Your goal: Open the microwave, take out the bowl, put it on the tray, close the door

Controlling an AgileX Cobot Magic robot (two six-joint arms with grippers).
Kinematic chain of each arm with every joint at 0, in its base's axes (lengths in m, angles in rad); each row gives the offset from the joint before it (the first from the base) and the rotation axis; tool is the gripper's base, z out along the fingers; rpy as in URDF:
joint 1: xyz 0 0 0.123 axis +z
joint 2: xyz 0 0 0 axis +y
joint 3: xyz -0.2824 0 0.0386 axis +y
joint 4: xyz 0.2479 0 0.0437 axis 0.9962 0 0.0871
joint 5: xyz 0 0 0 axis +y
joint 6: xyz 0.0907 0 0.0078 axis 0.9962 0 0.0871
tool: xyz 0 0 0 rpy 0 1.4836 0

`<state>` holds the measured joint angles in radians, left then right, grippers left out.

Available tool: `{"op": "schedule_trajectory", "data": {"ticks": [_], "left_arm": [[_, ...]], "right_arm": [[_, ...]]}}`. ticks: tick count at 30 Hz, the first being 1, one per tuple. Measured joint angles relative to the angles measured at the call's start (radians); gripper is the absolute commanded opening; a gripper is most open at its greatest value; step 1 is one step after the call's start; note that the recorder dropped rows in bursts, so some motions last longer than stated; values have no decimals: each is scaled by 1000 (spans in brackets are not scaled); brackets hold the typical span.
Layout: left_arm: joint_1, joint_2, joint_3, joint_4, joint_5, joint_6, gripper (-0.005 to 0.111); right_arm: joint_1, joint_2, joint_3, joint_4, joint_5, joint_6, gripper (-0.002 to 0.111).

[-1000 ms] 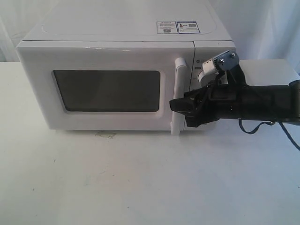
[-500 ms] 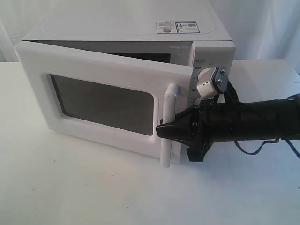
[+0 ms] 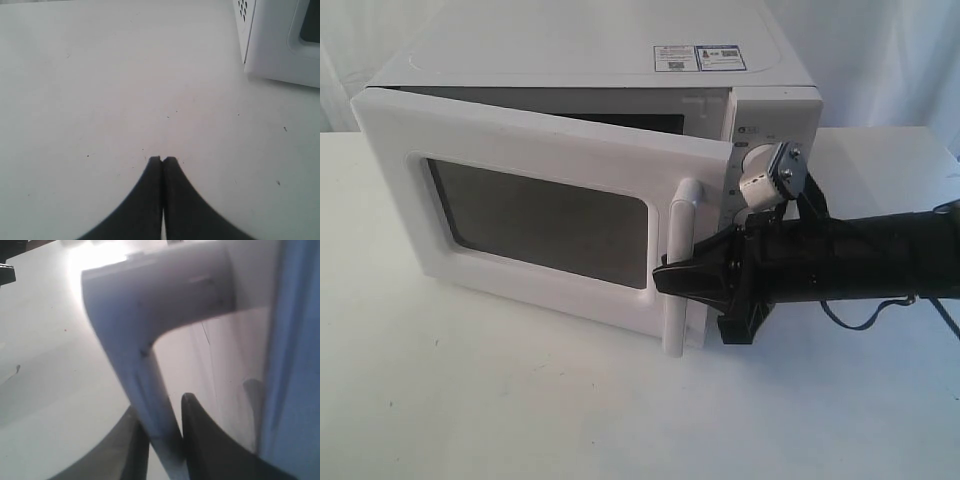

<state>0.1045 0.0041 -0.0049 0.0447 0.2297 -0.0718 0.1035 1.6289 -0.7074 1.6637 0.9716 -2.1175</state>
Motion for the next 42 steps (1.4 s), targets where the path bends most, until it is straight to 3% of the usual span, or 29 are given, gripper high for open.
{"op": "schedule_trajectory", "data": {"ticks": [3, 5, 23, 30, 37, 42], "left_arm": [[0, 0, 0, 0, 0, 0, 0], [0, 0, 0, 0, 0, 0, 0], [0, 0, 0, 0, 0, 0, 0], [0, 0, 0, 0, 0, 0, 0], [0, 0, 0, 0, 0, 0, 0], [0, 0, 0, 0, 0, 0, 0]], "right_arm": [[1, -3, 7, 8, 0, 0, 49], [1, -7, 12, 10, 9, 0, 55], [23, -283, 69, -130, 33, 187, 56], [25, -427, 99, -130, -136, 319, 39], [25, -526, 141, -137, -473, 457, 1], [25, -520, 147, -72, -607, 420, 0]]}}
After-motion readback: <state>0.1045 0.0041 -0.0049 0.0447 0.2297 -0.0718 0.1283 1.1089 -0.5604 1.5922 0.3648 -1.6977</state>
